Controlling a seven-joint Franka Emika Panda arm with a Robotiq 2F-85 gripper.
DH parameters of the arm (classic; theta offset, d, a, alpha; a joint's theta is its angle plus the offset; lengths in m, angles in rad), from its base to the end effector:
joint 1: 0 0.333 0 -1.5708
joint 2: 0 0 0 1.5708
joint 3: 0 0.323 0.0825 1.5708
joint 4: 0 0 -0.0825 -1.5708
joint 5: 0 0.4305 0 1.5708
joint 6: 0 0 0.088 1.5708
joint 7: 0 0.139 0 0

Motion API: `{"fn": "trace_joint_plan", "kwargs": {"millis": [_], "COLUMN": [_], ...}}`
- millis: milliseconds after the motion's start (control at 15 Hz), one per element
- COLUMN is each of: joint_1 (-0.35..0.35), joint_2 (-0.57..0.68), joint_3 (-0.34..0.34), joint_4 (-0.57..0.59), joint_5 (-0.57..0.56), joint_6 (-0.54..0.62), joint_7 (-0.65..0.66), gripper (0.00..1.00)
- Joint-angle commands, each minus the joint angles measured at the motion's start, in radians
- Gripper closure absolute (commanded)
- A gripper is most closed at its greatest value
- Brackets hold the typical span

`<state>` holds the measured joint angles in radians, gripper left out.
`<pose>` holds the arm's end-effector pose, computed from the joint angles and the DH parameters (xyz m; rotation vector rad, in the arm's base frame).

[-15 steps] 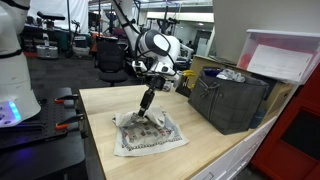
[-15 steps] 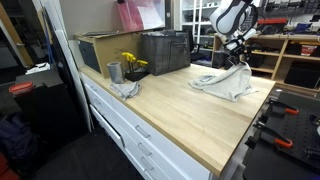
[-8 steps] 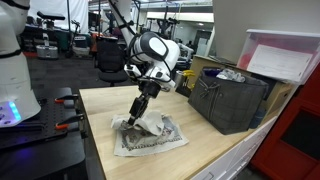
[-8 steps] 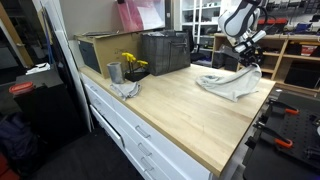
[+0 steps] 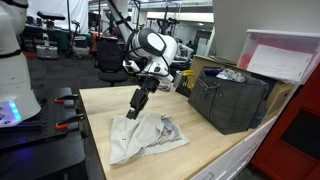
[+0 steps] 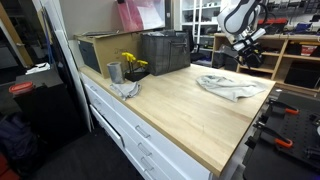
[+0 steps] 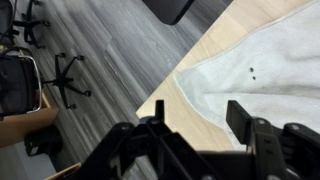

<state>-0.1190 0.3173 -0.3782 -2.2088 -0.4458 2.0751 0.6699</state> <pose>0.4398 -0.2893 0.1674 2.3607 -1.0947 -0.5312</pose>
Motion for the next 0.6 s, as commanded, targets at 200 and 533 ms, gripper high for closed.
{"fn": "trace_joint_plan", "kwargs": {"millis": [200,533], "joint_1": [0.026,0.031], "joint_2": [-0.09,0.004], "joint_3": [0.16,0.239], "joint_4": [0.024,0.151], "joint_5": [0.113,0.276], "joint_6": [0.036,0.049], "joint_7": [-0.113,-0.303], "gripper": [0.0,0.0]}}
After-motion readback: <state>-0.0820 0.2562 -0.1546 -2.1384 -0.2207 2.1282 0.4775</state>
